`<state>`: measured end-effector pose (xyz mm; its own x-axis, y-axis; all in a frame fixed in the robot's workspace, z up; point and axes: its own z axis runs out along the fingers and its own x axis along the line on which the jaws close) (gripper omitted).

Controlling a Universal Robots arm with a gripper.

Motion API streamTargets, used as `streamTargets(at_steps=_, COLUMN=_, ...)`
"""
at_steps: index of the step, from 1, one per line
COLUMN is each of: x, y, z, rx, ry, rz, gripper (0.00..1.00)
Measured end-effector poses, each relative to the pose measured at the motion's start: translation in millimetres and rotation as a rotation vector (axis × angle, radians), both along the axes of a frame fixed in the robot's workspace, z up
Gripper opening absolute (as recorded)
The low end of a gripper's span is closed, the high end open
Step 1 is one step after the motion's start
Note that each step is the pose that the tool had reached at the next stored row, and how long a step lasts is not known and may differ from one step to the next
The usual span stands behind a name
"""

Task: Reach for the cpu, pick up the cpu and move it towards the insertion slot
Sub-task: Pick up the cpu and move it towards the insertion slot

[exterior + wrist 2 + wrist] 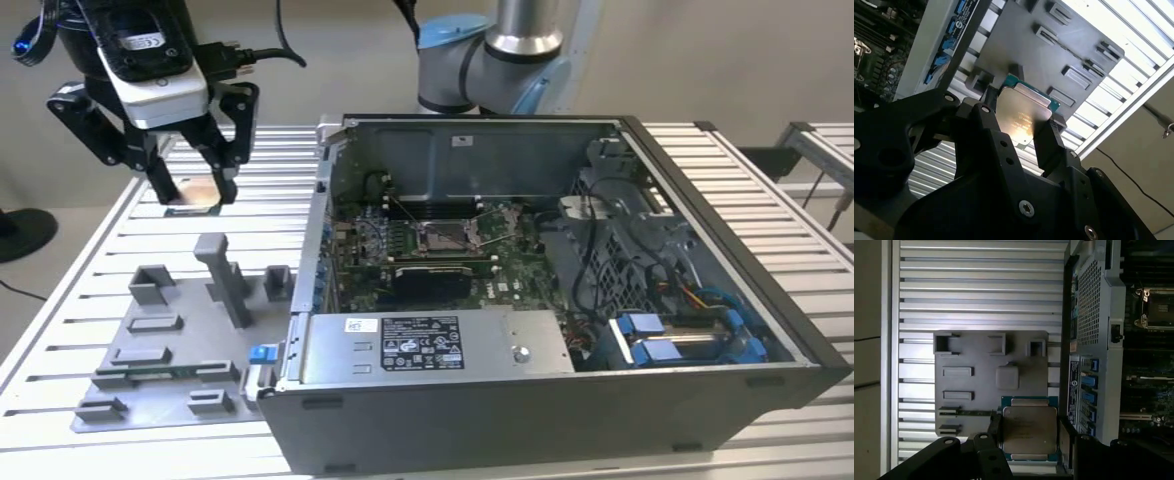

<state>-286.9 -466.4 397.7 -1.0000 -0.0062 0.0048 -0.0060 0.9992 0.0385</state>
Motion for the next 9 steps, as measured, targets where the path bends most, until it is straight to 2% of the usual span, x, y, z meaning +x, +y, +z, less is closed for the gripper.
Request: streamTargets(at_steps=9, x=11.3, y=0.0, z=0.0, rx=0.0, ry=0.0, rz=0.0, gripper=0.0)
